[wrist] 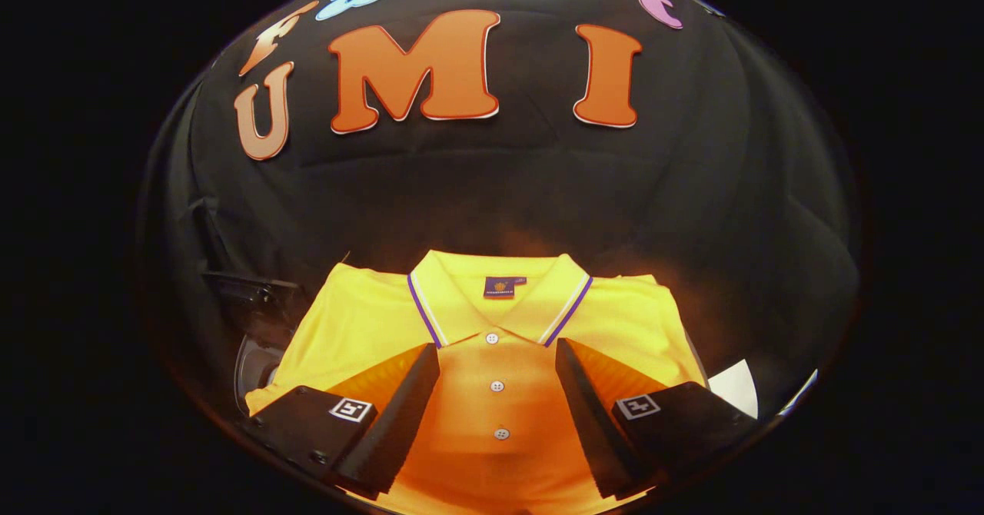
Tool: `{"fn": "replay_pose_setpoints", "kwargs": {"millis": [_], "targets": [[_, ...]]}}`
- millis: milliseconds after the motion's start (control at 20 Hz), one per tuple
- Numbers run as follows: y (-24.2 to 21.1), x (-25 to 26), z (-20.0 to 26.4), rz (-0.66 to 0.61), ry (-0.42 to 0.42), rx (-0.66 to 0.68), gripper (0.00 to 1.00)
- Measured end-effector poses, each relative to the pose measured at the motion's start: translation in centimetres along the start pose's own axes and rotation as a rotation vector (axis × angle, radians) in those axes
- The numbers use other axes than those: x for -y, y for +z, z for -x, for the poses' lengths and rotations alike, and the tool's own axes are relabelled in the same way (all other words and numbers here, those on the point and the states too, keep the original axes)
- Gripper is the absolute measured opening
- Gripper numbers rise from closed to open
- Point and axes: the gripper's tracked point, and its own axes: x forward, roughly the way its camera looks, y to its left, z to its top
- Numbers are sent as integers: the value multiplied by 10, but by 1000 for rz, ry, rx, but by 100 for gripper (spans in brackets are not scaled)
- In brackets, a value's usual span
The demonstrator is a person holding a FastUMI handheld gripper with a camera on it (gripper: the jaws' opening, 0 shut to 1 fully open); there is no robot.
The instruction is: Put the clothes into the washing machine and then close the washing machine lid.
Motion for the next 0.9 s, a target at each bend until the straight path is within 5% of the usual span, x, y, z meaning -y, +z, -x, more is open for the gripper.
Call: {"fn": "replay_pose_setpoints", "kwargs": {"millis": [700, 900], "targets": [[-21, 4, -8, -31, -11, -114, 99], [-22, 0, -7, -7, -11, -177, 85]]}}
